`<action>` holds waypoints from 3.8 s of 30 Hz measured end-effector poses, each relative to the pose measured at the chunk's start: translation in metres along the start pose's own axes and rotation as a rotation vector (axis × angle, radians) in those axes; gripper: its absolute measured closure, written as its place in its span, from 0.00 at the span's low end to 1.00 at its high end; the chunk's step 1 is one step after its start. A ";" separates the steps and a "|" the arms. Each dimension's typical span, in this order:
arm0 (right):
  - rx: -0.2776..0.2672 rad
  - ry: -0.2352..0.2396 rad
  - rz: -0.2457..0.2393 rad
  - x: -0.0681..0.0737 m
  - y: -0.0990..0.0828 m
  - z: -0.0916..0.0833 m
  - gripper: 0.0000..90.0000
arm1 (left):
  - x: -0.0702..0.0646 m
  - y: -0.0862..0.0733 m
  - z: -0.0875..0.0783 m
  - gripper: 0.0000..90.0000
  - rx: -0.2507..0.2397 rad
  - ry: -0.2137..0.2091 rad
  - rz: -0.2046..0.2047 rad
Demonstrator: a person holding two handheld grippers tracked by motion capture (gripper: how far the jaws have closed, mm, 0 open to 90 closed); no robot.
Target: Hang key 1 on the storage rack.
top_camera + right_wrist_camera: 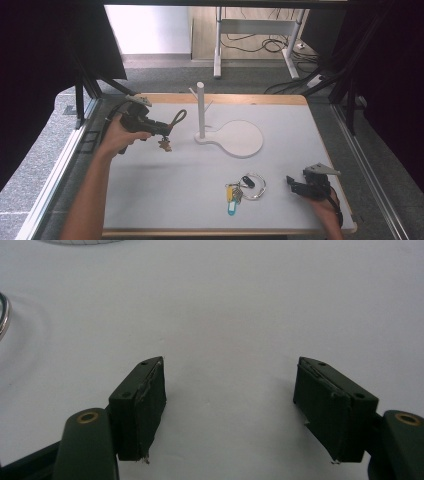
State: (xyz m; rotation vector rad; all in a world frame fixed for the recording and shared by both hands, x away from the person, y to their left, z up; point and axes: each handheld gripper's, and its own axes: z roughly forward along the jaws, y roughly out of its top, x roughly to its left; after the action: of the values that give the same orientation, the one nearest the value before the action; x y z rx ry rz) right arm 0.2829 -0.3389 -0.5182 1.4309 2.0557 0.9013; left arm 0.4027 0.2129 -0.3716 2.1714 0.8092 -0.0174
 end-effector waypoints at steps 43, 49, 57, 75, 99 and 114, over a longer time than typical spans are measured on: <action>-0.001 -0.005 -0.002 0.000 0.000 0.000 0.32 | 0.050 0.077 0.017 0.75 0.044 -0.029 -0.080; -0.001 -0.005 -0.002 0.000 0.000 0.000 0.32 | 0.049 0.077 0.026 0.74 0.070 -0.028 -0.078; -0.001 -0.006 -0.003 0.000 0.000 0.000 0.32 | 0.042 0.078 0.027 0.74 0.077 -0.021 -0.063; -0.001 -0.006 -0.003 0.000 0.000 0.000 0.32 | 0.030 0.064 0.054 0.73 0.091 0.057 -0.022; 0.001 -0.001 0.004 0.000 0.000 0.000 0.32 | -0.045 0.020 0.034 0.48 -0.027 0.202 0.107; -0.001 -0.005 0.000 0.000 0.000 0.000 0.32 | -0.086 -0.043 0.033 0.46 -0.044 0.192 0.139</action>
State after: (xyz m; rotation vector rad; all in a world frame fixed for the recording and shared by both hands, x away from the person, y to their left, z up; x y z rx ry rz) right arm 0.2826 -0.3389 -0.5182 1.4314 2.0510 0.8981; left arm 0.3181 0.1639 -0.4001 2.2058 0.7551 0.2801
